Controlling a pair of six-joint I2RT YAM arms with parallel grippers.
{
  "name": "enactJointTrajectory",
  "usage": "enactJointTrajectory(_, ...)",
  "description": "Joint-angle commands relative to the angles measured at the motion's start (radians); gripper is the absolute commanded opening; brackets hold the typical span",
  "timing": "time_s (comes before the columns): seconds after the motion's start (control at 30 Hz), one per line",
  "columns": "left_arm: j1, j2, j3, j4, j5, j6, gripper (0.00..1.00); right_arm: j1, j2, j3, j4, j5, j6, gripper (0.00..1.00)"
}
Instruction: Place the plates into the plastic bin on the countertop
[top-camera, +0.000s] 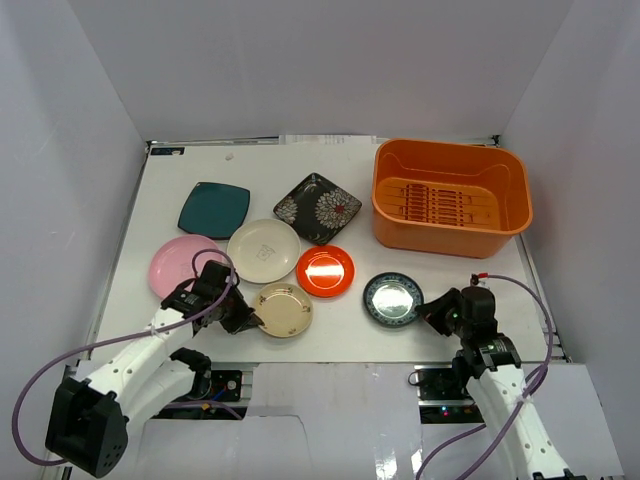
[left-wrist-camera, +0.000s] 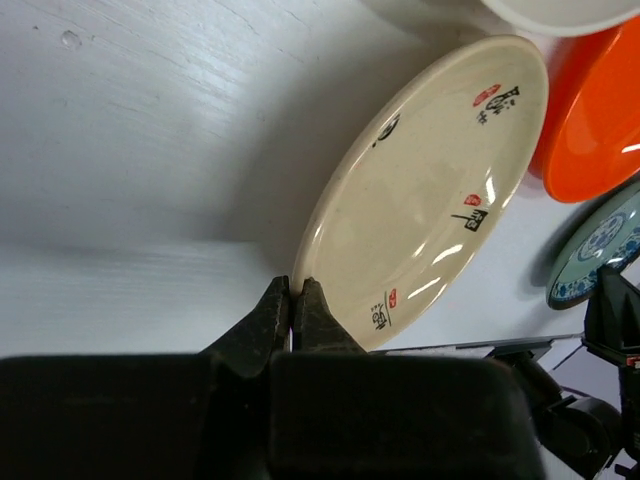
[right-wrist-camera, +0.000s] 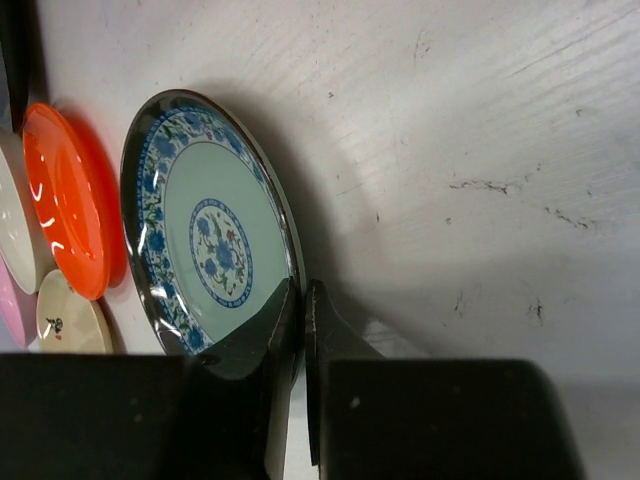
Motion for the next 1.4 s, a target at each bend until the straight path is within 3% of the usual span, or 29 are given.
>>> enactJointTrajectory(0.0, -0.017, -0.043, 0.055, -0.118, 0.013, 0.054, 0.0, 0.004, -0.068, 0.091, -0.164, 0.015, -0.026, 0.08)
enactJointTrajectory(0.17, -0.053, -0.186, 0.167, -0.168, 0.071, 0.12, 0.0, 0.004, -0.127, 0.312, -0.31, -0.047, -0.092, 0.08)
enactJointTrajectory(0.23, -0.055, -0.284, 0.242, -0.191, 0.075, 0.128, 0.0, 0.004, -0.099, 0.419, -0.313, -0.136, -0.098, 0.08)
enactJointTrajectory(0.33, -0.055, -0.31, 0.379, -0.193, 0.091, 0.152, 0.0, 0.004, -0.021, 0.557, -0.26, -0.205, -0.106, 0.08)
enactJointTrajectory(0.43, -0.055, -0.251, 0.484, -0.135, 0.107, 0.2, 0.0, 0.004, 0.092, 0.712, -0.188, -0.114, -0.169, 0.08)
enactJointTrajectory(0.53, -0.055, -0.182, 0.564, 0.046, 0.121, 0.196, 0.0, 0.004, 0.32, 0.846, -0.088, 0.02, -0.265, 0.08)
enactJointTrajectory(0.67, -0.056, -0.011, 0.61, 0.307, 0.111, 0.179, 0.0, 0.003, 0.598, 1.056, -0.034, 0.182, -0.4, 0.08)
enactJointTrajectory(0.8, -0.07, 0.232, 0.781, 0.37, 0.148, 0.215, 0.0, -0.026, 0.85, 1.238, -0.036, 0.333, -0.554, 0.08)
enactJointTrajectory(0.93, -0.116, 0.449, 0.984, 0.381, 0.099, 0.274, 0.0, -0.103, 1.053, 1.294, -0.031, 0.313, -0.571, 0.08)
enactJointTrajectory(1.2, -0.201, 0.855, 1.349, 0.33, 0.038, 0.332, 0.0, -0.147, 1.246, 1.2, 0.068, 0.178, -0.476, 0.08)
enactJointTrajectory(1.23, -0.216, 0.93, 1.427, 0.32, 0.033, 0.335, 0.0, -0.182, 1.251, 1.194, 0.073, 0.166, -0.457, 0.1)
enactJointTrajectory(1.27, -0.222, 0.966, 1.464, 0.297, 0.027, 0.34, 0.0, -0.193, 1.251, 1.191, 0.078, 0.149, -0.427, 0.33)
enactJointTrajectory(1.37, -0.25, 1.104, 1.625, 0.249, 0.016, 0.346, 0.0, -0.238, 1.219, 1.188, 0.102, 0.084, -0.396, 0.75)
